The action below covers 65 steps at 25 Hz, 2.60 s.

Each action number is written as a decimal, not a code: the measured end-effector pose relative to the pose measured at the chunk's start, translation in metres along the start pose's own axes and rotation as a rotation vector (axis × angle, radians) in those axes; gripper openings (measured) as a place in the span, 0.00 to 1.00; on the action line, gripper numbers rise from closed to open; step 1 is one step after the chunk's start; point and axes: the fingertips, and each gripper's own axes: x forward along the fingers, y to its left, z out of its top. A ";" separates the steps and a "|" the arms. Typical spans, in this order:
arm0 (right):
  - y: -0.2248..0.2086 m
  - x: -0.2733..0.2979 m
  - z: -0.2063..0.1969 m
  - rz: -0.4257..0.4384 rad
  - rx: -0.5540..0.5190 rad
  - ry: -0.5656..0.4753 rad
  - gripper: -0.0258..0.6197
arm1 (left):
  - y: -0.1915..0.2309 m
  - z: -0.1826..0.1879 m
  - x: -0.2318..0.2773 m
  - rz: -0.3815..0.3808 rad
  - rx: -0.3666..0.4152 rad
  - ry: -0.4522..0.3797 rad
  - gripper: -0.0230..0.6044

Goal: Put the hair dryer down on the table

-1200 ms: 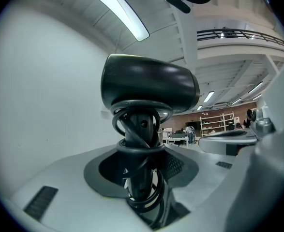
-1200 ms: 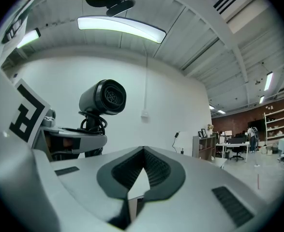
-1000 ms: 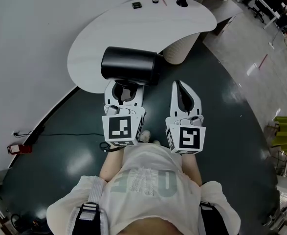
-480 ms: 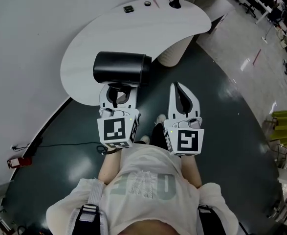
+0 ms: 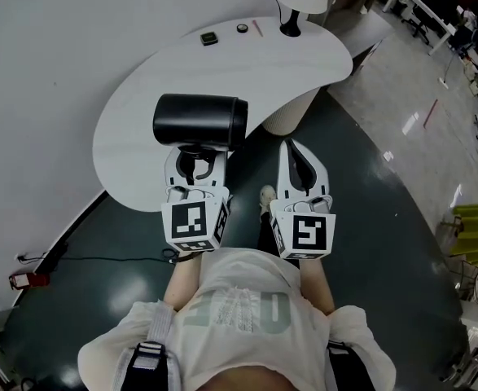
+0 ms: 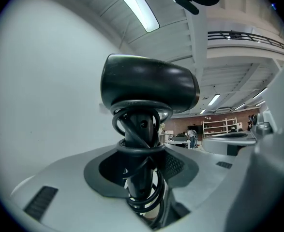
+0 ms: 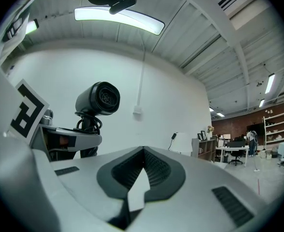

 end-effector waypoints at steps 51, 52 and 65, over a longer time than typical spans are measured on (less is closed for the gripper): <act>-0.146 0.285 0.020 0.201 -0.058 -0.052 0.04 | 0.018 0.030 0.296 0.173 0.049 0.021 0.33; -0.145 0.286 0.020 0.201 -0.053 -0.050 0.04 | 0.020 0.027 0.297 0.178 0.046 0.034 0.33; -0.129 0.304 -0.010 0.235 -0.053 0.040 0.04 | 0.057 -0.082 0.317 0.216 -0.097 0.377 0.33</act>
